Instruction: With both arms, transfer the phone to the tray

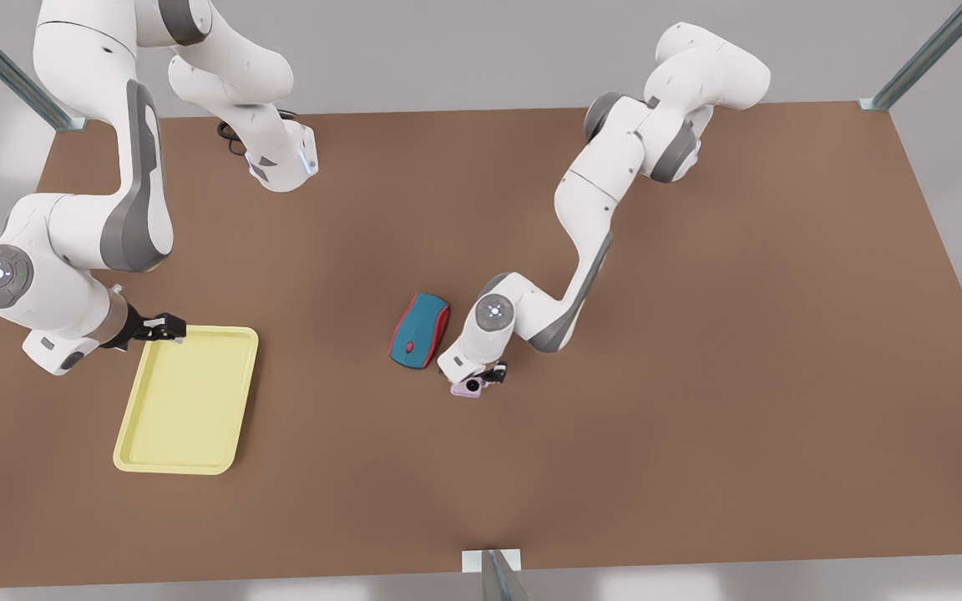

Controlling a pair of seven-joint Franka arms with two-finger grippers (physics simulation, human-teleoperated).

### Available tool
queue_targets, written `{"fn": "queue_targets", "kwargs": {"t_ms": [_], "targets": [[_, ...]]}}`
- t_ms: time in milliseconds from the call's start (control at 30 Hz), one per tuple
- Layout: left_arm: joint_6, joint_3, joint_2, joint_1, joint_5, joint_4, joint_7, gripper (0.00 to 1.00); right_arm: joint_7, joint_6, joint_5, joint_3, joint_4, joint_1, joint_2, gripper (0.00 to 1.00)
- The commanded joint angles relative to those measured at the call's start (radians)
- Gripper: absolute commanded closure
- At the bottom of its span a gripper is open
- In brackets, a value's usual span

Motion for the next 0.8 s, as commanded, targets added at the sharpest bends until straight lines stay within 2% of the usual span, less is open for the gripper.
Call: {"fn": "queue_targets", "kwargs": {"t_ms": [0, 133, 167, 233, 333, 367, 433, 500, 533, 567, 600, 633, 667, 700, 767], "targets": [[0.03, 0.001, 0.002, -0.001, 0.005, 0.0, -0.281, 0.0, 0.001, 0.001, -0.001, 0.001, 0.0, 0.0, -0.001, 0.0], [0.021, 0.002, -0.009, -0.001, 0.005, 0.0, -0.281, 0.0, -0.001, 0.003, 0.001, 0.001, 0.002, 0.014, -0.006, 0.0], [-0.053, 0.005, -0.044, 0.001, 0.005, -0.002, -0.277, 0.0, 0.002, 0.017, 0.008, 0.001, 0.002, 0.023, -0.021, 0.0], [-0.358, 0.01, -0.179, 0.065, -0.017, -0.005, -0.157, 0.0, 0.083, 0.008, 0.016, 0.01, 0.002, 0.052, -0.039, 0.0], [-0.677, 0.015, -0.319, 0.232, -0.025, -0.006, 0.068, 0.0, 0.192, 0.012, 0.039, 0.105, -0.014, 0.075, -0.046, 0.0], [-0.768, 0.028, -0.357, 0.3, -0.022, -0.006, 0.172, 0.0, 0.255, 0.055, 0.045, 0.12, -0.029, 0.135, -0.039, 0.0], [-0.849, 0.125, -0.408, 0.367, -0.023, -0.008, 0.39, 0.0, 0.461, 0.112, 0.048, 0.134, -0.015, 0.227, 0.017, 0.0], [-0.877, 0.231, -0.437, 0.383, -0.022, -0.006, 0.536, 0.0, 0.711, 0.116, 0.07, 0.133, 0.084, 0.316, 0.125, 0.0], [-0.883, 0.262, -0.462, 0.389, -0.018, -0.006, 0.579, 0.0, 0.807, 0.129, 0.076, 0.133, 0.114, 0.356, 0.172, 0.0], [-0.885, 0.266, -0.5, 0.404, -0.012, -0.01, 0.601, 0.0, 0.928, 0.23, 0.079, 0.133, 0.112, 0.385, 0.204, 0.0], [-0.875, 0.171, -0.603, 0.499, 0.004, -0.111, 0.608, 0.0, 0.987, 0.282, 0.076, 0.133, 0.115, 0.425, 0.269, 0.0], [-0.874, 0.082, -0.661, 0.556, 0.089, -0.146, 0.61, 0.0, 1.041, 0.409, 0.064, 0.131, 0.114, 0.46, 0.319, 0.0], [-0.869, 0.021, -0.718, 0.58, 0.153, -0.198, 0.616, 0.0, 1.082, 0.455, 0.081, 0.128, 0.118, 0.485, 0.367, 0.0], [-0.828, -0.03, -0.79, 0.623, 0.156, -0.278, 0.614, 0.0, 1.182, 0.469, 0.079, 0.128, 0.132, 0.492, 0.421, 0.0], [-0.828, -0.07, -0.841, 0.646, 0.158, -0.322, 0.616, 0.0, 1.26, 0.523, 0.077, 0.131, 0.213, 0.515, 0.524, 0.0]]}}
